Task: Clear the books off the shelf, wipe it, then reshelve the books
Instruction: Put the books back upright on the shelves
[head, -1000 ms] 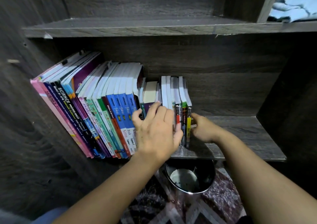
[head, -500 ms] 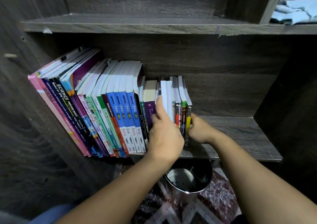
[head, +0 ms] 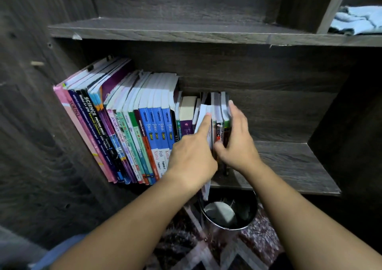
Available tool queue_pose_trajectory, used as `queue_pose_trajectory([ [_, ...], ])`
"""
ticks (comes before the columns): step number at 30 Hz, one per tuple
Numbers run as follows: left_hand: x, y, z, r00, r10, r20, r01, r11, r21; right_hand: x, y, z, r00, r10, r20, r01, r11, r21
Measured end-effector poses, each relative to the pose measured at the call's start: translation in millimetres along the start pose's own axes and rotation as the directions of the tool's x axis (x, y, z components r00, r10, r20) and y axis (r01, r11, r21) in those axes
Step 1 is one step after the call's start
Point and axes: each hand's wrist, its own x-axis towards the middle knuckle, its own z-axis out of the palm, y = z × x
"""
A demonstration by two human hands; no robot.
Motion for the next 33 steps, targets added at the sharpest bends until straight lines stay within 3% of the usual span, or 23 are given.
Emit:
queue_pose_trajectory([
  [4,-22.5,0.3,-33.5,1.0,0.01,0.01,-0.011,0.992,0.122,3.1,-25.7,6.1,0.987,-0.151,-0.049,0.135,0.962,-0.235],
  [13,-46.7,-32.7,-38.0,0.99,-0.13,0.05,0.107,0.94,0.323,5.0,-43.7,56.0,0.995,-0.049,0.085,0.088,0.835,-0.543],
  [26,-50.8,-40.7,-37.7,0.983,-0.155,0.095,0.123,0.952,0.28,23.9,-21.5,71.4,0.963,-0.118,-0.243,-0.035,0.837,-0.546],
  [33,-48.5,-26.3,-40.8,0.992,-0.112,0.055,0.098,0.973,0.209,25.6,-13.6,57.3,0.94,-0.093,-0.328,-0.101,0.842,-0.529],
])
